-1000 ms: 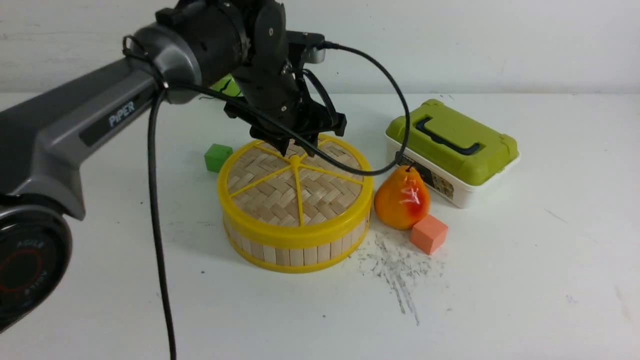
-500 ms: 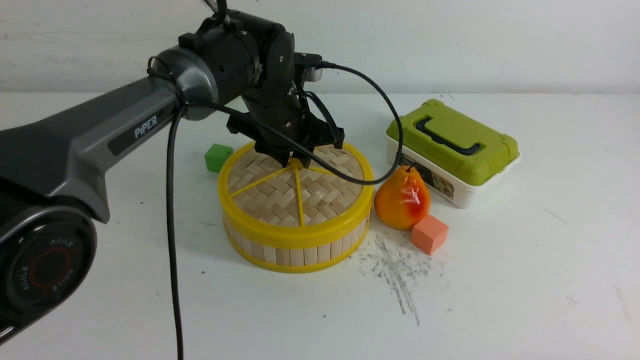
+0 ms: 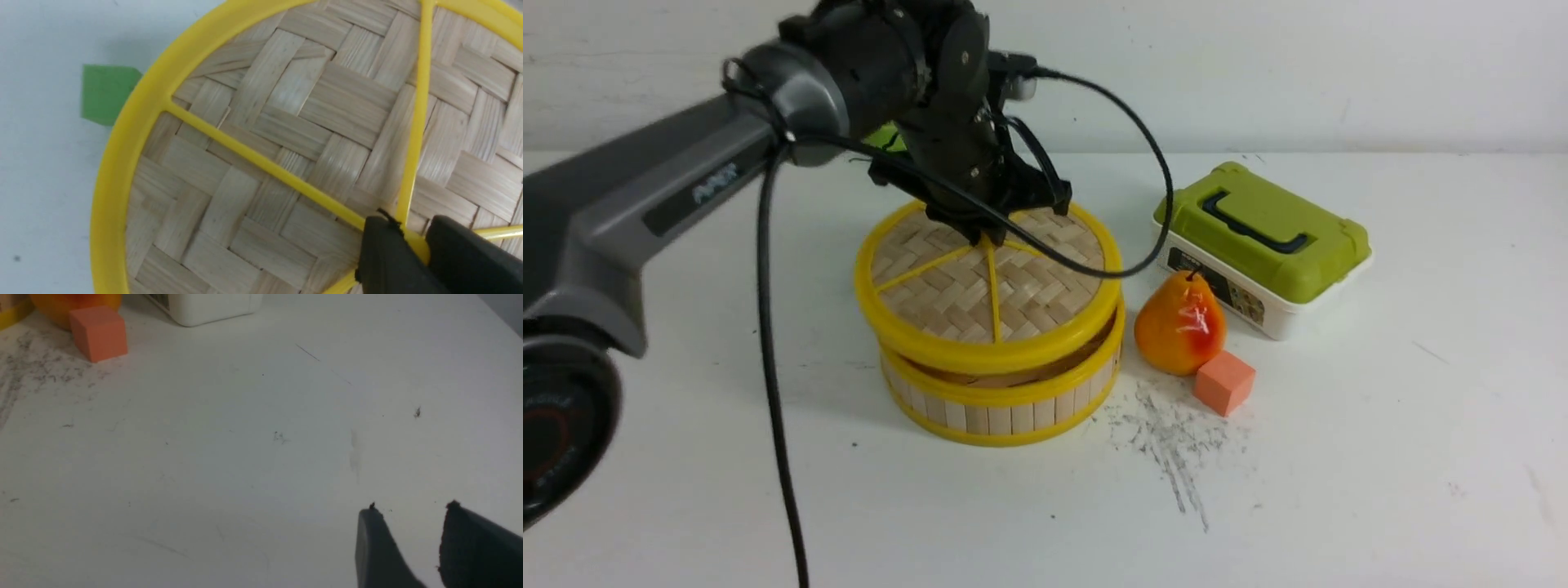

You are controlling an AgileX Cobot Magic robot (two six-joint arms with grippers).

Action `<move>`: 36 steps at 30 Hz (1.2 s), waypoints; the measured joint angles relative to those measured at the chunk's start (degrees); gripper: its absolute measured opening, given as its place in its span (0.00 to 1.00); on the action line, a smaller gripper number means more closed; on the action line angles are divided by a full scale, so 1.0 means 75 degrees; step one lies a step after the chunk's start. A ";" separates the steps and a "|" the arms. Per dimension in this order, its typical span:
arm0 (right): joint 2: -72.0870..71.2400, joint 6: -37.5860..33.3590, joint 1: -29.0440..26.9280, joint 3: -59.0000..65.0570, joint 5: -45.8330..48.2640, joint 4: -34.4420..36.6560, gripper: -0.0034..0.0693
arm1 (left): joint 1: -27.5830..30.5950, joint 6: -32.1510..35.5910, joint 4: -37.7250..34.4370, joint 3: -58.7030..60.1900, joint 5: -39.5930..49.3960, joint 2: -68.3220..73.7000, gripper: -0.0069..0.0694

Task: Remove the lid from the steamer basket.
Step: Use the left arm to place the steamer lid on the table

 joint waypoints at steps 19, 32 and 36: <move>0.0000 0.0000 0.0000 0.0000 0.0000 0.0000 0.38 | 0.3335 -0.0180 -0.0486 0.4621 -0.2491 -0.3181 0.23; 0.0000 0.0000 0.0000 0.0000 0.0000 0.0000 0.38 | 0.3440 -0.0257 -0.0504 0.5498 -0.3905 -0.1179 0.23; 0.0000 0.0000 0.0000 0.0000 0.0000 0.0000 0.38 | 0.3440 -0.0264 -0.0269 0.5498 -0.3979 -0.1037 0.23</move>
